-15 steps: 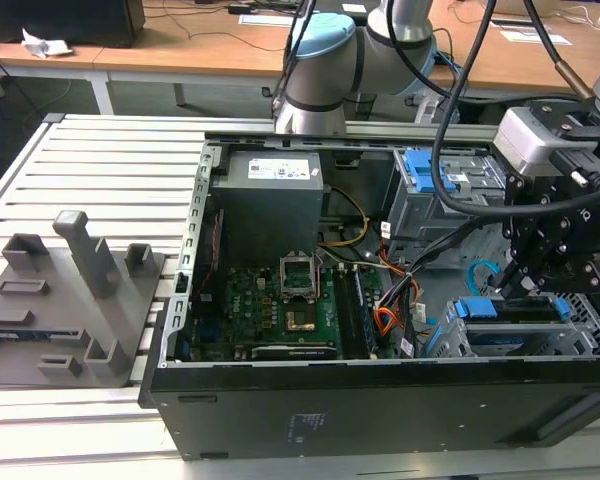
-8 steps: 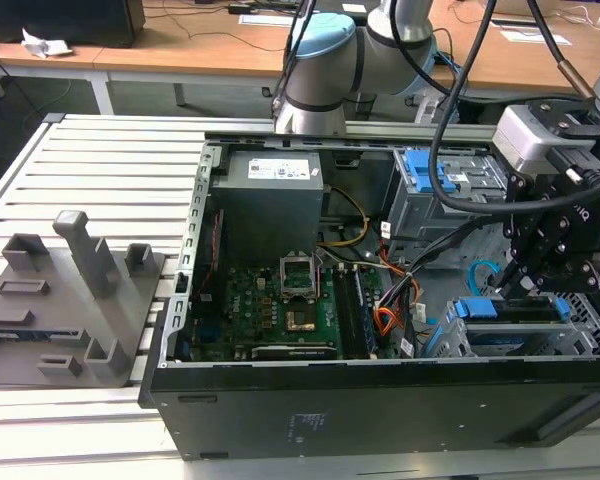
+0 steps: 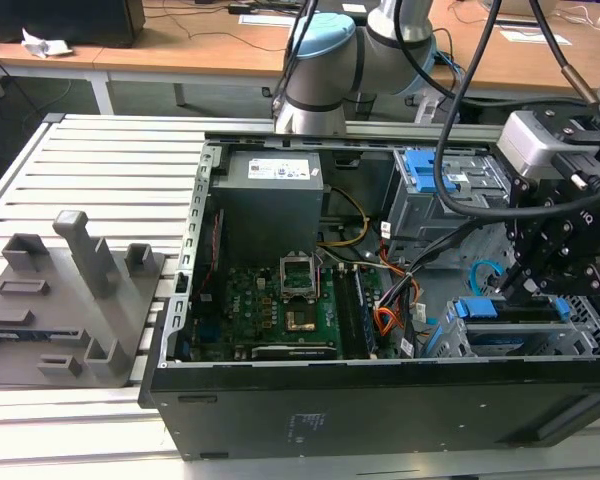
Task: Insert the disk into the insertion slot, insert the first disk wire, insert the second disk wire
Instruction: 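Insert the second disk wire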
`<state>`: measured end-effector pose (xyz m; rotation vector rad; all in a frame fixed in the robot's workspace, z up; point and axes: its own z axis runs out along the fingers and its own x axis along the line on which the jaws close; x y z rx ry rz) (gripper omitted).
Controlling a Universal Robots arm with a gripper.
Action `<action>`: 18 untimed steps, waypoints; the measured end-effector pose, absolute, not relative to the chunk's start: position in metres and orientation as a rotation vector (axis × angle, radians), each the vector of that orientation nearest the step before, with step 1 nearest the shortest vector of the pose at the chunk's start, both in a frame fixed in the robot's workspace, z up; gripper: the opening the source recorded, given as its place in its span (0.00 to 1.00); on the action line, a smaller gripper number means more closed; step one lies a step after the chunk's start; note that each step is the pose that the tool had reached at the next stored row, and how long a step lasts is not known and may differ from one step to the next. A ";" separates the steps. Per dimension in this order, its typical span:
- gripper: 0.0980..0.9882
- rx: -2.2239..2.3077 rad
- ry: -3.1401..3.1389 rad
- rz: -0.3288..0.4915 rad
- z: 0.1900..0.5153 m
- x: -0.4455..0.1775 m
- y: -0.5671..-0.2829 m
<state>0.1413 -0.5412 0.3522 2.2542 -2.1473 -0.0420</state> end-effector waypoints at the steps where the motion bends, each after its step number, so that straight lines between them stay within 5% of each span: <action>1: 0.07 2.254 -2.147 -0.042 0.352 0.141 -0.541; 18: 0.07 2.255 -2.148 -0.044 0.344 0.146 -0.541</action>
